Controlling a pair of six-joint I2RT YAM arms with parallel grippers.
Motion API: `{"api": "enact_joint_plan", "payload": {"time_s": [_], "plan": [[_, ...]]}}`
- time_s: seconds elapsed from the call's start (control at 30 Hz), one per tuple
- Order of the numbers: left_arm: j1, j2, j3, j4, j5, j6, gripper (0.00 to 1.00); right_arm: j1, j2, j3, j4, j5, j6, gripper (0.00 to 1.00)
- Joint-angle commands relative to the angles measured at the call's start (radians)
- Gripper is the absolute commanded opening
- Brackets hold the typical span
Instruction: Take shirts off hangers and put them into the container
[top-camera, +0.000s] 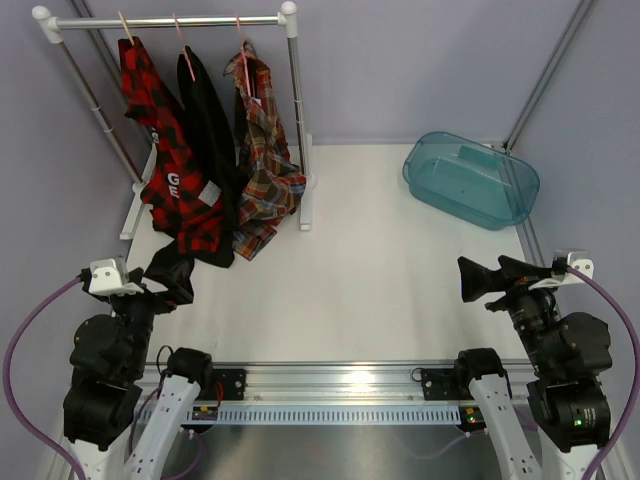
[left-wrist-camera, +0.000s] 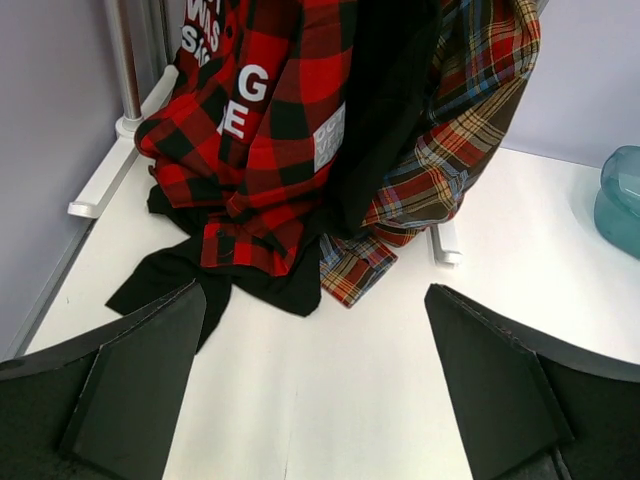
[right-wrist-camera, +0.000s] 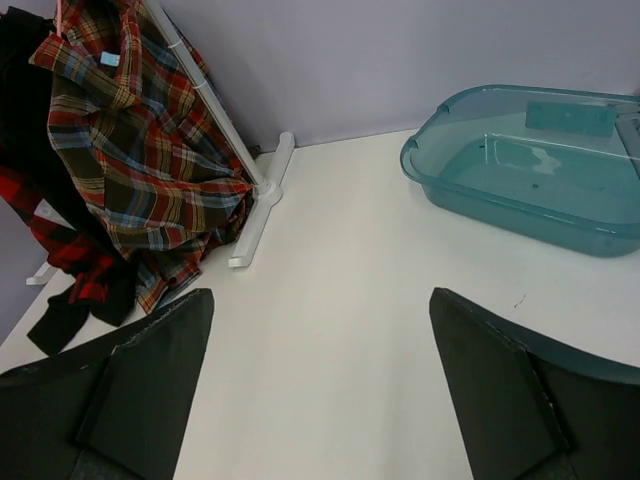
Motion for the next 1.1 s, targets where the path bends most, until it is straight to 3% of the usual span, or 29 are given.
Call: {"api": "enact_joint_plan", "payload": {"time_s": [0.0, 0.17, 0.37, 0.57, 0.67, 0.8, 0.9, 1.07], "plan": [[-0.004, 0.022, -0.002, 0.026, 0.033, -0.013, 0.99, 0.011, -0.007, -0.008, 0.027, -0.028, 0.022, 0.99], [-0.004, 0.068, 0.027, 0.019, 0.088, -0.028, 0.99, 0.011, 0.023, -0.043, 0.018, 0.019, 0.100, 1.00], [-0.004, 0.198, 0.111, 0.019, 0.189, -0.043, 0.99, 0.011, 0.077, -0.084, 0.019, -0.122, 0.114, 0.99], [-0.004, 0.503, 0.343, 0.019, 0.358, -0.118, 0.99, 0.011, 0.088, -0.089, 0.016, -0.143, 0.096, 0.99], [-0.007, 0.670, 0.496, 0.019, 0.376, -0.155, 0.99, 0.011, 0.072, -0.074, 0.010, -0.127, 0.065, 1.00], [-0.062, 0.879, 0.711, 0.022, 0.292, -0.172, 0.99, 0.011, 0.068, -0.075, -0.002, -0.102, 0.062, 0.99], [-0.164, 1.061, 0.902, 0.022, 0.134, -0.143, 0.99, 0.011, 0.056, -0.101, 0.010, -0.113, 0.065, 0.99], [-0.200, 1.304, 1.177, 0.023, -0.068, -0.113, 0.99, 0.011, 0.034, -0.118, 0.021, -0.120, 0.064, 0.99]]}}
